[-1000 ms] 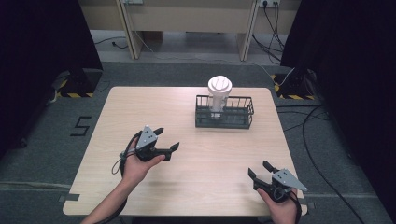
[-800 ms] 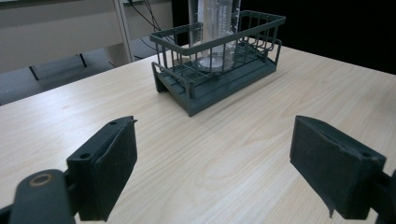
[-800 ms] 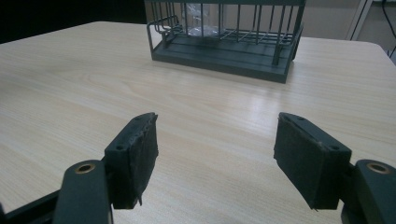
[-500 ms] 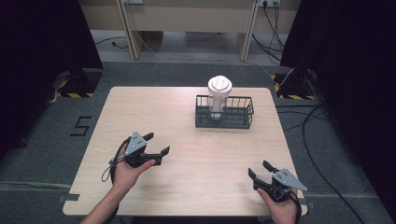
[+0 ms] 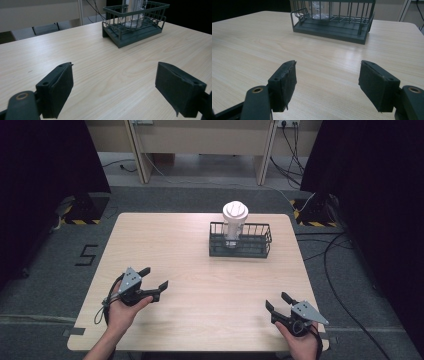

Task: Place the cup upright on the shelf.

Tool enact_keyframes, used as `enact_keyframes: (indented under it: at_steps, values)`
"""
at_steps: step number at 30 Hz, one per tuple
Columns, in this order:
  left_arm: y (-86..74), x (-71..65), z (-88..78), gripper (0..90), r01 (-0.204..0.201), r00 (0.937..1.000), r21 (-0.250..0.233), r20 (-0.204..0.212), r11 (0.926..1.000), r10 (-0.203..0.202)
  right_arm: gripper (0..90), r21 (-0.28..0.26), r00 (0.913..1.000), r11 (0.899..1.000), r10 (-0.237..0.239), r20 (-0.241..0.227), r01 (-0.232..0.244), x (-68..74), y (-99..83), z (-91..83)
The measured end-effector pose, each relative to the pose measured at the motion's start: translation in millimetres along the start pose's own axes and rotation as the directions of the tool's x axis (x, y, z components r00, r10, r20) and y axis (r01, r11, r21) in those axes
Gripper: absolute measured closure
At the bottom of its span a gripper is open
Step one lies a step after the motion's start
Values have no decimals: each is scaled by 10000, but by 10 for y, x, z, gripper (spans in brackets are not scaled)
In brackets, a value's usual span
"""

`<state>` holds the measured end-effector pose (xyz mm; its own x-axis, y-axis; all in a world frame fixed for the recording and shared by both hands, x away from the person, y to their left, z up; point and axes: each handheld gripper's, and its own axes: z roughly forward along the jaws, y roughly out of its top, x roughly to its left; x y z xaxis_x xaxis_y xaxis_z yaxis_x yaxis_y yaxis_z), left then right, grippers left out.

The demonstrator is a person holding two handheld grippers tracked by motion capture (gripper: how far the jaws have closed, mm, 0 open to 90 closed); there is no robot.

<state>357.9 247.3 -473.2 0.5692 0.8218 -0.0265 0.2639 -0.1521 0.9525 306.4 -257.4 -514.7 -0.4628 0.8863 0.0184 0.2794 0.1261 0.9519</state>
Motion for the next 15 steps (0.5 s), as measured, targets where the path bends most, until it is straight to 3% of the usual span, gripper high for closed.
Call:
enact_keyframes:
  at_steps: [15]
  values:
    - [-200,247,-262,144,424,9954,151,-863,9990,-409,309,5,10000,10000,20,13,-20,1,0,0]
